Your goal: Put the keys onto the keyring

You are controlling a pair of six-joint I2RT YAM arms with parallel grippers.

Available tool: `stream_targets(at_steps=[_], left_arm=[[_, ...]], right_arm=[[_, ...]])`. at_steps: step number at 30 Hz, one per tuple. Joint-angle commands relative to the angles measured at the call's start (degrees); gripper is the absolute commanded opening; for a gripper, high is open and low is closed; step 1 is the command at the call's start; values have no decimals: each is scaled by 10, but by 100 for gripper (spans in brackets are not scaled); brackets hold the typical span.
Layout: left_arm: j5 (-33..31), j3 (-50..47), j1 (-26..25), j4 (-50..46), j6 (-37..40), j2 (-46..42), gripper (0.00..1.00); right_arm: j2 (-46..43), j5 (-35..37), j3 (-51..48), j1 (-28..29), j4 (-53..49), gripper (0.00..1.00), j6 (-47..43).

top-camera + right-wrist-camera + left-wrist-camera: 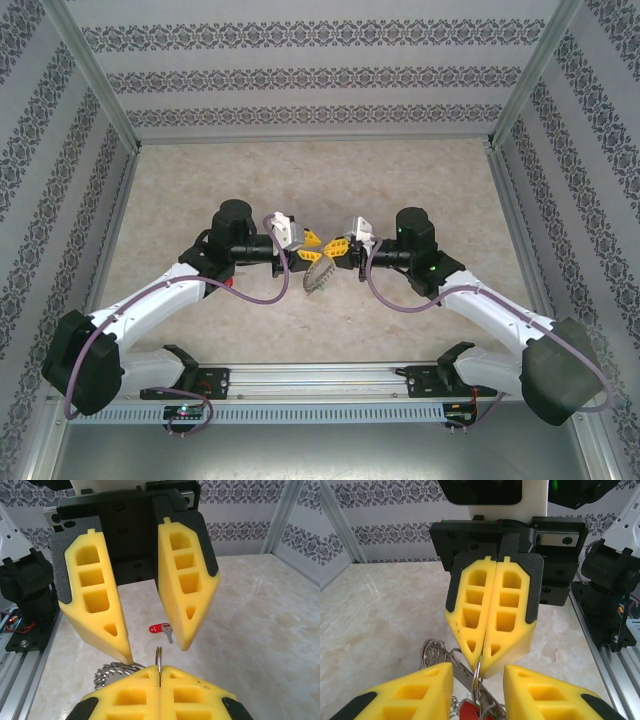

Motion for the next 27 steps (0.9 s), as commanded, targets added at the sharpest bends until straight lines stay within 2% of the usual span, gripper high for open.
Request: stream_targets(at_steps=[1,7,15,17,20,24,27], left_arm=[[19,17,6,-15,8,6,32],[10,5,5,-15,12,-1,30],[3,-17,7,-30,25,-29,19],[4,-15,6,-36,27,-29,14],[7,-9,6,-37,26,-25,1],[11,3,7,-59,37,-16,0],[7,10,7,-79,52,-16,0]], right_arm=[[7,-17,23,10,44,0,-3],[9,-12,23,12,49,0,0],[4,-12,19,11,64,0,20],[3,-11,17,11,65,0,21],[5,-11,15,14,66,0,22],[3,-8,15,16,62,0,20],[-5,-6,23,16,6,0,-24]])
